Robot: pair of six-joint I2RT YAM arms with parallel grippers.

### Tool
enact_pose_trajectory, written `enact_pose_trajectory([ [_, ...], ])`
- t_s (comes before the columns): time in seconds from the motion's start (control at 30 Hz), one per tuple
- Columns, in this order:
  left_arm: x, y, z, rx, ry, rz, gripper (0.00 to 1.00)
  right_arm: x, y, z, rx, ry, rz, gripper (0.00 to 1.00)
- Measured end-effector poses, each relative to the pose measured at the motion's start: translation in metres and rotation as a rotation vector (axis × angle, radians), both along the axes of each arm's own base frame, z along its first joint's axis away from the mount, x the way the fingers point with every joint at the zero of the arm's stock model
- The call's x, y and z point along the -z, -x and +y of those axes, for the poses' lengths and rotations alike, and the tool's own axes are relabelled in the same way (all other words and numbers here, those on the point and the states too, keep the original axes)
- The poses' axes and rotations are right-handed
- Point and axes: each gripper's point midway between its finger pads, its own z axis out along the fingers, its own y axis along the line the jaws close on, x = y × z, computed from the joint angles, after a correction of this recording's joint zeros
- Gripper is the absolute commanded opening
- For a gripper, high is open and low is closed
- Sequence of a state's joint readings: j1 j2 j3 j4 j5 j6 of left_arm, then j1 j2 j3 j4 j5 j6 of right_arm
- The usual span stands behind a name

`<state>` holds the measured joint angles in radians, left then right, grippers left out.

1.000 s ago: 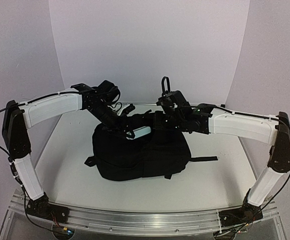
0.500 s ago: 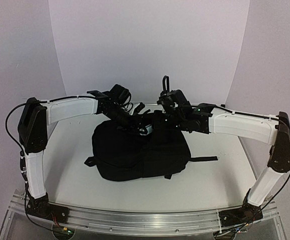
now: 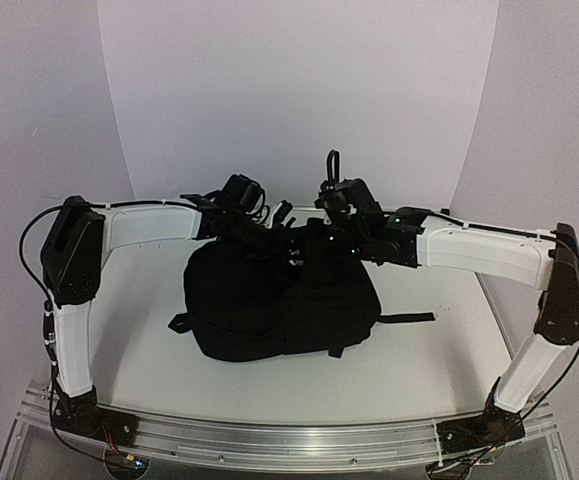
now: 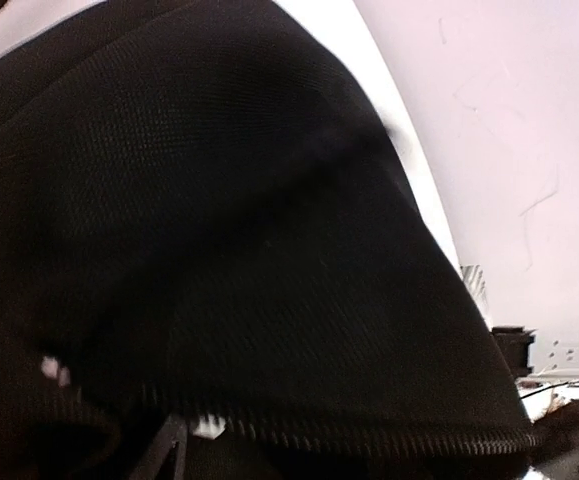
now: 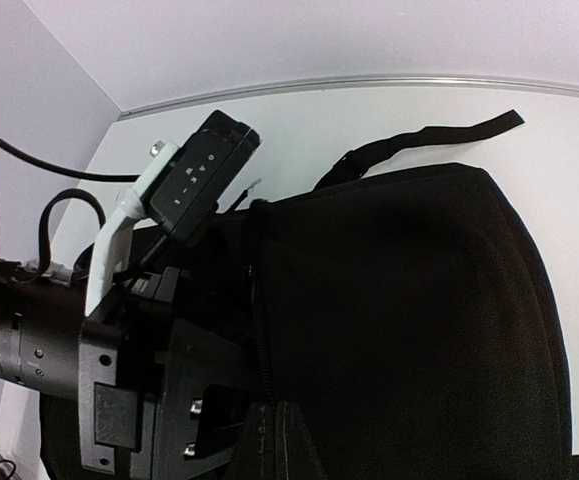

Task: Pack the student bag
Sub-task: Place the stationery in the student bag.

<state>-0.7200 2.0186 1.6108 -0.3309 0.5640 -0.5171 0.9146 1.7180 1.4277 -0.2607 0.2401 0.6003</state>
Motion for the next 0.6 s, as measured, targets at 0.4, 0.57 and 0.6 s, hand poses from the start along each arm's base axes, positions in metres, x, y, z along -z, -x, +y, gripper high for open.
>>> enact_pose_trajectory([
  [0.4, -0.111, 0.018, 0.090, -0.178, 0.038, -0.221, 0.81, 0.002, 0.006, 0.013, -0.071, -0.028, 0.021, 0.00],
  [0.57, -0.087, 0.006, 0.134, -0.289, 0.003, -0.157, 0.82, 0.029, 0.009, 0.031, -0.132, -0.024, 0.075, 0.00],
  [0.6, -0.081, 0.005, 0.139, -0.302, -0.005, -0.143, 0.82, 0.038, 0.010, 0.036, -0.145, -0.018, 0.090, 0.00],
])
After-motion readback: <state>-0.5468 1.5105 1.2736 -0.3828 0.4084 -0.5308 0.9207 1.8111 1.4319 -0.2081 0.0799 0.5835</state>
